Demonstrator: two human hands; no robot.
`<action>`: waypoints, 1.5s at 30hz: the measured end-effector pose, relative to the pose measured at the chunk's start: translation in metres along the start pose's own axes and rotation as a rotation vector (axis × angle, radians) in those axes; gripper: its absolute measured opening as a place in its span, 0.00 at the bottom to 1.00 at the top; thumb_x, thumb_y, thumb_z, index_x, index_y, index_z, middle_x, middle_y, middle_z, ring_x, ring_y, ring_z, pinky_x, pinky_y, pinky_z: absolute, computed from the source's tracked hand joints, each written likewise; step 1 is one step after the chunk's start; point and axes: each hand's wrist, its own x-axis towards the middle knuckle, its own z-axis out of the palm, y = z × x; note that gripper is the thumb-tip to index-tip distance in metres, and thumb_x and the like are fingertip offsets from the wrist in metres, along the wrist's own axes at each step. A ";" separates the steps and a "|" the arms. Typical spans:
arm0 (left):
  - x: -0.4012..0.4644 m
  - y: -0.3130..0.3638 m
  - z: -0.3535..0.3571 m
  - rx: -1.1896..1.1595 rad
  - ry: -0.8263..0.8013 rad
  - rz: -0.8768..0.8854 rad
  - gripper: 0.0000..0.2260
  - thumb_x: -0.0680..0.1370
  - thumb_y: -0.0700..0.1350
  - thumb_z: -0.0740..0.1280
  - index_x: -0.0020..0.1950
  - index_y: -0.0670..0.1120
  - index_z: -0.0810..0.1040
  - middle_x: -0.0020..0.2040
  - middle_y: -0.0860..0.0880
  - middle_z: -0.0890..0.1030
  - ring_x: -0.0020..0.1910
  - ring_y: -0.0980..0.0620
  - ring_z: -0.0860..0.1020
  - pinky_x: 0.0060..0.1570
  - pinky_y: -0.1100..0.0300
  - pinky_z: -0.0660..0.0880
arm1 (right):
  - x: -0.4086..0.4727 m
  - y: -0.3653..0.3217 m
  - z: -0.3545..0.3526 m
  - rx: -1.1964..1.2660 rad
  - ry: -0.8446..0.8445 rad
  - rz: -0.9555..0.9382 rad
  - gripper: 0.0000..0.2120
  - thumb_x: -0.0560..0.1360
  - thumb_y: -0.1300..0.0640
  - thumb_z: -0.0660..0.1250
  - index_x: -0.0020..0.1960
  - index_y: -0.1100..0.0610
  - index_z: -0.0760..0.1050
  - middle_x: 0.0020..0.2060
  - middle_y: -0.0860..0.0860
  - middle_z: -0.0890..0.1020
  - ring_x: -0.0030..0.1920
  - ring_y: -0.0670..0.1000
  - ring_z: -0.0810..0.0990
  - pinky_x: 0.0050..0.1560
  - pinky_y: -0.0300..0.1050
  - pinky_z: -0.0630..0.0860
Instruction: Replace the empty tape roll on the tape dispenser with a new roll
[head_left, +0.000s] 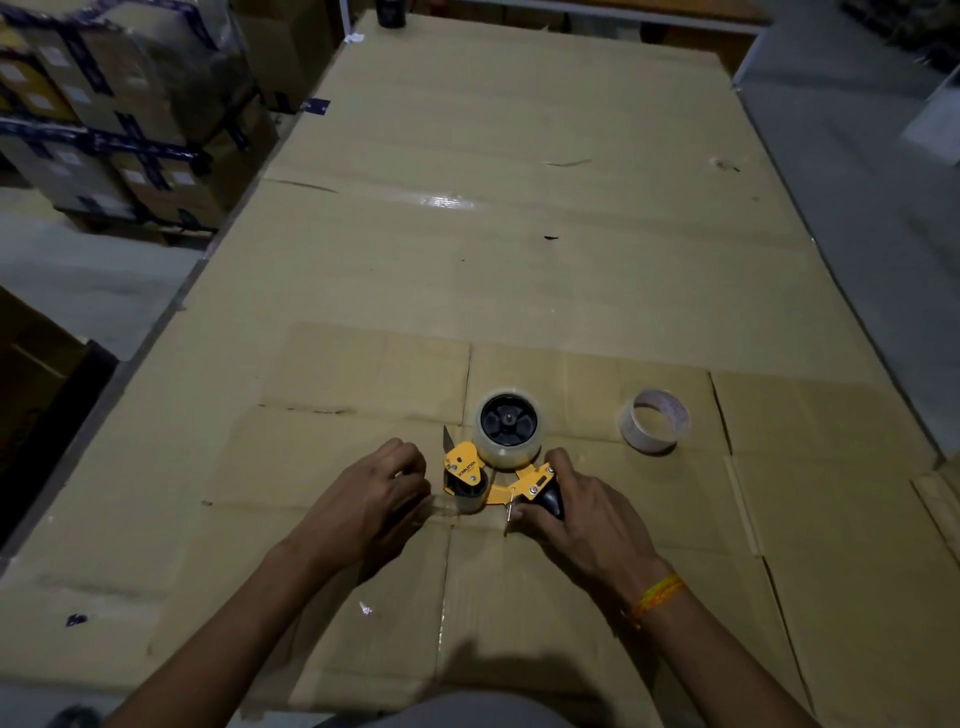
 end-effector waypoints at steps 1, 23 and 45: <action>0.001 0.000 0.001 0.008 -0.010 0.005 0.11 0.84 0.52 0.69 0.54 0.45 0.86 0.54 0.49 0.79 0.47 0.54 0.75 0.40 0.59 0.78 | 0.000 0.001 -0.002 -0.018 -0.004 -0.010 0.22 0.78 0.30 0.66 0.57 0.42 0.61 0.39 0.44 0.80 0.35 0.42 0.77 0.32 0.38 0.68; 0.014 -0.028 -0.013 0.093 0.046 -0.056 0.12 0.81 0.50 0.72 0.51 0.42 0.87 0.53 0.45 0.81 0.43 0.51 0.78 0.38 0.59 0.79 | 0.008 0.010 -0.005 -0.257 0.070 0.060 0.42 0.69 0.11 0.49 0.37 0.48 0.77 0.29 0.48 0.80 0.33 0.44 0.77 0.42 0.47 0.77; 0.106 -0.071 -0.012 0.239 0.125 0.081 0.14 0.79 0.51 0.72 0.43 0.40 0.85 0.44 0.43 0.82 0.36 0.47 0.80 0.31 0.53 0.80 | 0.019 0.004 -0.017 -0.306 -0.017 0.015 0.36 0.69 0.12 0.53 0.31 0.46 0.62 0.27 0.46 0.71 0.29 0.43 0.68 0.33 0.46 0.61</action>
